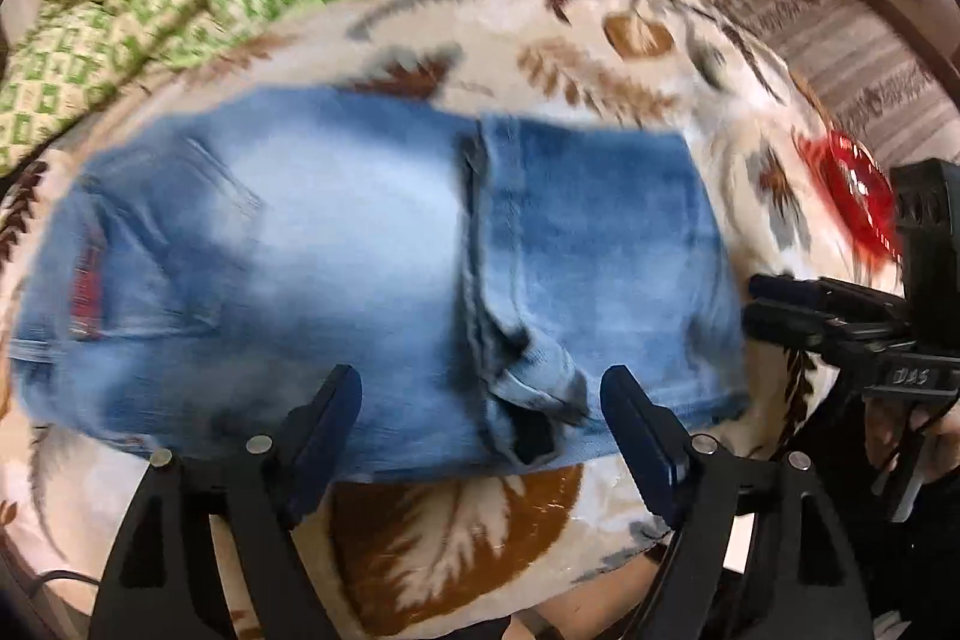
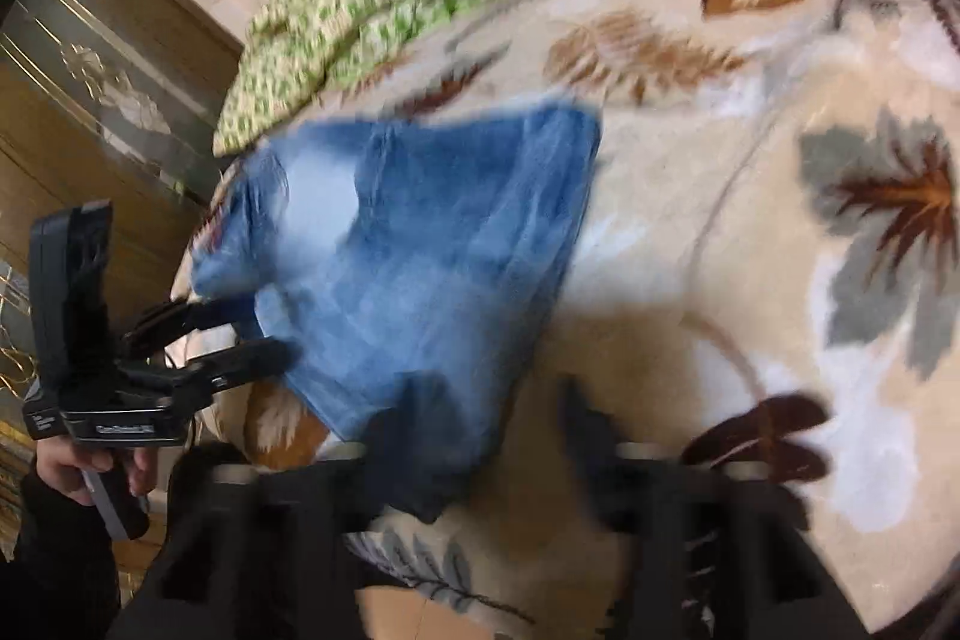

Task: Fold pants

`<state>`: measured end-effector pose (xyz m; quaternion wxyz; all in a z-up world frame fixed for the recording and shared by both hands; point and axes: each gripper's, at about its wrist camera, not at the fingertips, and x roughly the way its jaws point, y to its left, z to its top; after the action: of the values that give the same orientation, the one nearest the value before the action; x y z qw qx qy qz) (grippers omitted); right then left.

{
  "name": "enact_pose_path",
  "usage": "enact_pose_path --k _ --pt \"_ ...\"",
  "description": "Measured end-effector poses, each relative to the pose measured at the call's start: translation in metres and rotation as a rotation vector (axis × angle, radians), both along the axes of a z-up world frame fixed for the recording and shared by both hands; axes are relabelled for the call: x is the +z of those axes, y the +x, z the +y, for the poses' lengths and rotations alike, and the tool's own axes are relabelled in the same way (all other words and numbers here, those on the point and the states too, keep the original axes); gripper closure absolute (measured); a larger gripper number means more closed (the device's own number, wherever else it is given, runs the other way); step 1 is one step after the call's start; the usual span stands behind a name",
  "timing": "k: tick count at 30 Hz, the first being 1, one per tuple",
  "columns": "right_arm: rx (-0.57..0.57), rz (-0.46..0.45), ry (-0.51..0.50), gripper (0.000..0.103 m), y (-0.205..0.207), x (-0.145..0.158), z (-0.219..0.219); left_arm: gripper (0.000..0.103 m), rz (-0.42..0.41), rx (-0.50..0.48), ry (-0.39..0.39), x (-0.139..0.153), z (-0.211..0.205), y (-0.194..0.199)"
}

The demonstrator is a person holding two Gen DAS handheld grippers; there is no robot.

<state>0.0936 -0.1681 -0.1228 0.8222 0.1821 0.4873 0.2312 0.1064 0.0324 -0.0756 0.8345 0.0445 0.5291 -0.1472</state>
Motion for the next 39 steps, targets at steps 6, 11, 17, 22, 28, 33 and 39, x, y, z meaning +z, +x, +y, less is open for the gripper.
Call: enact_pose_path --k 6,11,17,22,28,33,39 --pt "-0.061 -0.028 0.026 0.026 0.038 0.013 -0.013 0.015 -0.007 0.049 0.011 0.011 -0.011 0.042" --pt "-0.040 0.001 0.016 0.028 0.061 0.002 -0.003 0.015 -0.013 0.014 0.049 -0.011 -0.039 0.080" --pt "-0.015 0.017 -0.019 0.058 0.082 -0.014 0.016 0.062 0.045 0.005 0.081 -0.039 -0.043 0.108" --pt "0.009 -0.001 -0.007 0.080 0.088 -0.016 0.014 0.083 0.079 -0.042 -0.028 -0.041 -0.043 0.111" --pt "-0.008 -0.084 0.005 0.090 0.079 0.025 -0.012 0.088 0.038 -0.092 -0.084 -0.015 -0.065 0.117" --pt "-0.009 0.030 -0.098 0.086 0.095 -0.012 0.005 0.082 0.115 -0.065 0.036 -0.043 -0.058 0.111" --pt "-0.030 0.078 -0.036 0.065 0.099 -0.019 -0.005 0.048 0.034 -0.020 0.049 -0.030 -0.051 0.103"
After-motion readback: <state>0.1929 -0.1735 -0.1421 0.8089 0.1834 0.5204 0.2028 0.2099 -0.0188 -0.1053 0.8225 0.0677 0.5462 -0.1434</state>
